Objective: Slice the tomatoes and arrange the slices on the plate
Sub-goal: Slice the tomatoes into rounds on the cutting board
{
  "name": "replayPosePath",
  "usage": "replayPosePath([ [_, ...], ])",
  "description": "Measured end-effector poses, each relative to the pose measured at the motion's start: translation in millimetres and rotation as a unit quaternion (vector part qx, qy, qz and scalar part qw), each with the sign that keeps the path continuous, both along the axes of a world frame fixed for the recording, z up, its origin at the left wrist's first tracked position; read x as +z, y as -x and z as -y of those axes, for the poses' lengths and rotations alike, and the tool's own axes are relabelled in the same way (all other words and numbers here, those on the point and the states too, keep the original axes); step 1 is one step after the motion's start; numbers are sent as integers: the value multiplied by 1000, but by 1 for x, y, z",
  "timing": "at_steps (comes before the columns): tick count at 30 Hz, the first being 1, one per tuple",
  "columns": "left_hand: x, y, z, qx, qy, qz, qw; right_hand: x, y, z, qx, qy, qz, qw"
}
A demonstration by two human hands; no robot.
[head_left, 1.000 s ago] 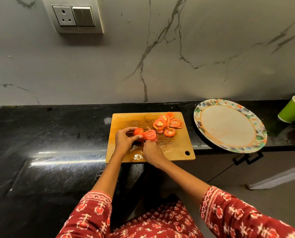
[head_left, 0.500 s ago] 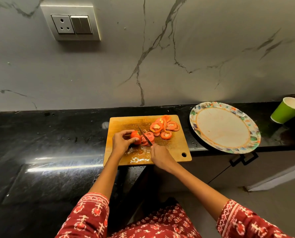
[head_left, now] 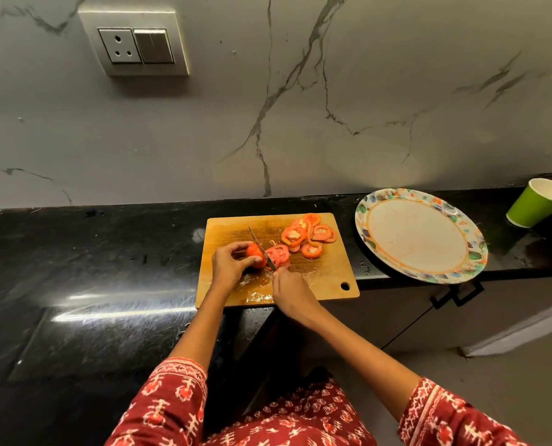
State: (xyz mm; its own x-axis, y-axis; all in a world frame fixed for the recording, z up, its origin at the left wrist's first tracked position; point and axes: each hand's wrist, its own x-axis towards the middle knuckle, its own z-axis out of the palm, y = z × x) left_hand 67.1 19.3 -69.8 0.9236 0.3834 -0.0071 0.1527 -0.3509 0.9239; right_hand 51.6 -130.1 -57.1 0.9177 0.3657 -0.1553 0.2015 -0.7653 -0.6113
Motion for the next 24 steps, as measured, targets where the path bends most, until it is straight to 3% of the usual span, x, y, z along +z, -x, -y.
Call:
replayPosePath([
  [24,-1,-3,2,4,-2,-7,1000,9,1,-13,-16,46,11,999],
])
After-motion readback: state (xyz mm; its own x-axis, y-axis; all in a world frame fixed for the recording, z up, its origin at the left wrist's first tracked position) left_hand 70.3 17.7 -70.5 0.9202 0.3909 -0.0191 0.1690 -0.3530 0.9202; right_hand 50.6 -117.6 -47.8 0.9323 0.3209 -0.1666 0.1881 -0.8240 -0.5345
